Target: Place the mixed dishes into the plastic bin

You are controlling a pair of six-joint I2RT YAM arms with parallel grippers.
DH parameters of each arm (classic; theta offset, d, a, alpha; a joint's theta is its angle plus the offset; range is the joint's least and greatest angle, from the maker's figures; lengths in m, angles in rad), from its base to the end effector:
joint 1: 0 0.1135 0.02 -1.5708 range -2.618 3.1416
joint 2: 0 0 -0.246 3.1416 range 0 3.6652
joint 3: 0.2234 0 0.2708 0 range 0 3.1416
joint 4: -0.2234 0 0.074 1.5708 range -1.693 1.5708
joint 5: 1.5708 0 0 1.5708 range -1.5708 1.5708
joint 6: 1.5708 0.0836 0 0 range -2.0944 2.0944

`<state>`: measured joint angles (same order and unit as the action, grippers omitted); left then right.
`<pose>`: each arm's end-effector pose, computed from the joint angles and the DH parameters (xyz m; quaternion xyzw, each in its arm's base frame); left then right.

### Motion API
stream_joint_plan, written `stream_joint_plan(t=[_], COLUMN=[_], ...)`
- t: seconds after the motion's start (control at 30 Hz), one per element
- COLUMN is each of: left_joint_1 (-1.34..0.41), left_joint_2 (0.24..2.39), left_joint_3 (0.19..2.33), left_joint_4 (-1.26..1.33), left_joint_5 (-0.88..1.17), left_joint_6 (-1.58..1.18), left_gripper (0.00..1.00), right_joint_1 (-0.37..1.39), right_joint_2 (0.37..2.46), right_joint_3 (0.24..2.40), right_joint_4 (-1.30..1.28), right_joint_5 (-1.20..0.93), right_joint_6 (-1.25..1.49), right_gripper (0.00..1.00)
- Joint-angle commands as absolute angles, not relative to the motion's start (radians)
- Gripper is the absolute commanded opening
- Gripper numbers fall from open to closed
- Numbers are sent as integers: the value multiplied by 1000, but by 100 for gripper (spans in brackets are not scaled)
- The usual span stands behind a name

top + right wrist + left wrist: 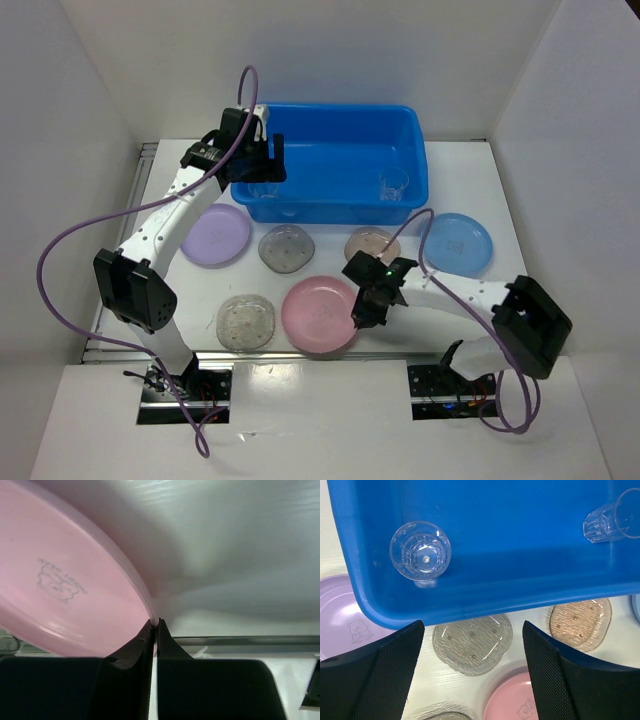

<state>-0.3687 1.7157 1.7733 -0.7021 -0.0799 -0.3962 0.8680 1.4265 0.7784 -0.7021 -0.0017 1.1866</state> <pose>0.4142 -0.1529 0.3375 -0.0301 0.8936 -0.1335 0.4275 0.1717 0.2029 0.0916 0.1576 0.9814 0.0947 0.0562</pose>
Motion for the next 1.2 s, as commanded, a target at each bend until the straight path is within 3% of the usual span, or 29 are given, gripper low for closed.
stream_joint_plan(t=[0.0,0.17,0.4,0.53,0.73,0.77,0.8,1.17], left_joint_1=[-365,-365,-365,-365,-365,-365,-365,-365], left_joint_2=[1712,1712,1689,1638,1563,1554,1521,1489], left_joint_3=[1781,1772,1781,1781,1792,1801,1777,1718], left_joint_4=[-680,-680,-689,-698,-739,-739,-748,-718], left_joint_5=[-64,-55,-139,-202,-420,-439,-457,-436], left_joint_6=[-402,-402,-393,-393,-405,-405,-396,-387], left_gripper=[87,87,87,88,88,88,89,91], right_joint_1=[874,874,822,645,378,365,356,345], right_joint_2=[1298,1129,1035,1138,1455,1495,1672,2153], right_joint_3=[749,820,1175,1360,1584,1641,1751,2233], right_joint_4=[-753,-871,-1086,-1013,-841,-806,-763,-784], right_joint_5=[101,123,256,314,371,371,382,364], right_joint_6=[1253,1262,1171,947,645,623,565,469], right_gripper=[1,1,1,1,1,1,1,1])
